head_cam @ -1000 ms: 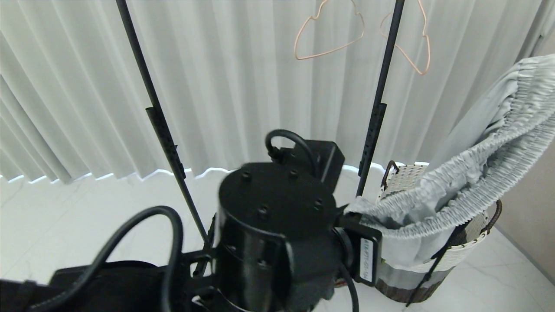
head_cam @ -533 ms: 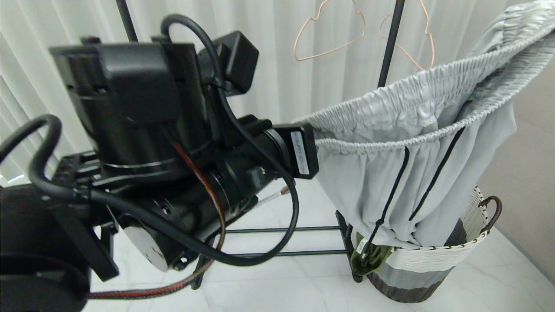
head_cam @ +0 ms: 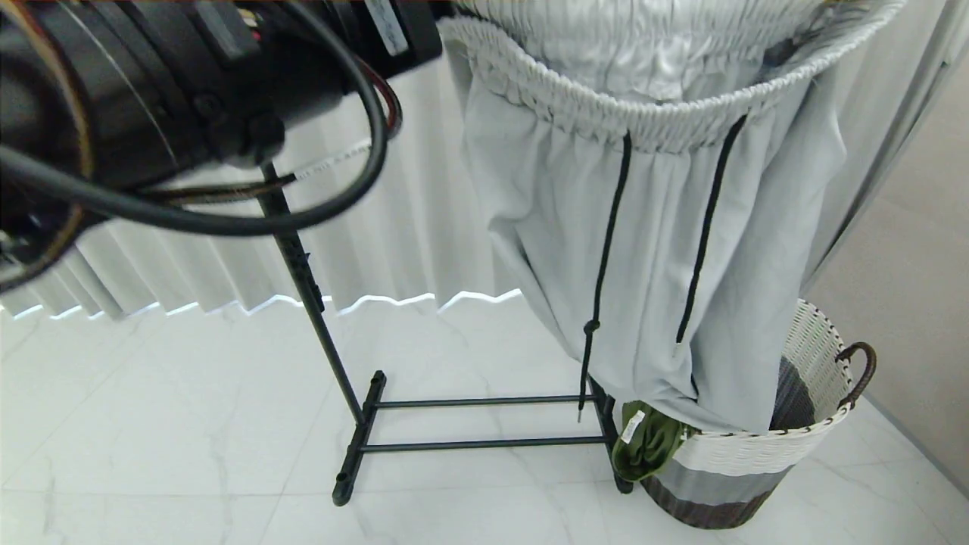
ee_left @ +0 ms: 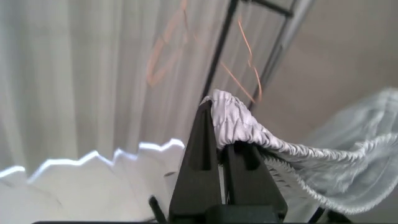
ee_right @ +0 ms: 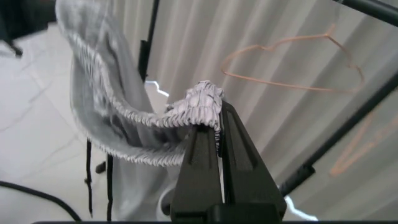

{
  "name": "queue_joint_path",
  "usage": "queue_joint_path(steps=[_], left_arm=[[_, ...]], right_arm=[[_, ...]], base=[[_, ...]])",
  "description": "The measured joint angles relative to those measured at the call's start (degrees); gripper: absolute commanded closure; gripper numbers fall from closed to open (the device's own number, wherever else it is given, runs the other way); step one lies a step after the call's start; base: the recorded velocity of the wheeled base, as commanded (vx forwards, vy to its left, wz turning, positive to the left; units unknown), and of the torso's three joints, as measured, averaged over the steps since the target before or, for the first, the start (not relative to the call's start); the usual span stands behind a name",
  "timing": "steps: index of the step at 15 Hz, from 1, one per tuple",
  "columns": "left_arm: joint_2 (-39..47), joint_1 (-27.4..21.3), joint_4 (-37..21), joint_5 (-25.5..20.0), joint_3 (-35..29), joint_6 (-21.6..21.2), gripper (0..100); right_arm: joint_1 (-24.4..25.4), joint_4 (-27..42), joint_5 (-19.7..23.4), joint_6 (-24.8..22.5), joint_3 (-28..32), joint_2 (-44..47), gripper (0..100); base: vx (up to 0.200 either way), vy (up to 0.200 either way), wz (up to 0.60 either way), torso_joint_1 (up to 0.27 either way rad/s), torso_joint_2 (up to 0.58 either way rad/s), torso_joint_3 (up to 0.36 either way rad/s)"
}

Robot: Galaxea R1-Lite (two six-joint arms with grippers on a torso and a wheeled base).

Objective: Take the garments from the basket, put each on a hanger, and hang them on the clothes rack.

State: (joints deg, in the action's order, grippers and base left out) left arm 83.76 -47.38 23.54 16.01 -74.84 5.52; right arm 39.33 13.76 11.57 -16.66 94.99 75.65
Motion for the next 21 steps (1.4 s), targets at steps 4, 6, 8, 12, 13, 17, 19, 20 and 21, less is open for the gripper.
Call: queue_joint_path(steps=[4, 6, 8, 12, 13, 17, 19, 20, 21], left_arm=[[-3.1, 3.2, -8.3, -2.5, -9.1, -1.1, 100], [-5.0, 5.9, -12.0, -4.8, -13.5, -1.5, 100], [-6.8, 8.4, -14.9, -6.5, -16.2, -2.3, 100], [-9.6, 9.8, -17.7, -7.5, -17.7, -3.0, 100], [-10.0, 9.9, -18.3, -7.4, -17.4, -3.0, 100], [-11.4, 9.6, -19.5, -7.1, -9.8, -11.6, 100], [-11.7, 8.0, -19.9, -6.4, -6.2, -15.3, 100], [-11.8, 6.4, -20.3, -4.9, -4.6, -15.6, 100], [-11.9, 4.5, -20.7, -2.8, -3.1, -15.7, 100]], right_arm=[[3.3, -0.1, -0.1, 0.1, 5.8, 4.4, 100], [4.9, -0.1, -0.1, 0.2, 9.9, 7.2, 100], [6.2, 0.0, -0.1, 0.2, 13.6, 9.9, 100], [8.1, 0.2, -0.2, 0.2, 18.3, 13.6, 100], [8.3, 0.4, -0.2, 0.2, 18.6, 14.1, 100], [8.5, 3.2, -6.0, 0.0, 17.5, 14.1, 100], [8.5, 4.2, -8.7, 0.1, 15.2, 12.9, 100], [8.4, 4.8, -10.0, 0.2, 13.2, 11.8, 100], [8.4, 5.1, -11.3, 0.2, 11.0, 10.6, 100]], base=[[0.000, 0.000, 0.00, 0.000, 0.00, 0.000], [0.000, 0.000, 0.00, 0.000, 0.00, 0.000], [0.000, 0.000, 0.00, 0.000, 0.00, 0.000], [0.000, 0.000, 0.00, 0.000, 0.00, 0.000], [0.000, 0.000, 0.00, 0.000, 0.00, 0.000], [0.000, 0.000, 0.00, 0.000, 0.00, 0.000], [0.000, 0.000, 0.00, 0.000, 0.00, 0.000], [0.000, 0.000, 0.00, 0.000, 0.00, 0.000], [0.000, 0.000, 0.00, 0.000, 0.00, 0.000]])
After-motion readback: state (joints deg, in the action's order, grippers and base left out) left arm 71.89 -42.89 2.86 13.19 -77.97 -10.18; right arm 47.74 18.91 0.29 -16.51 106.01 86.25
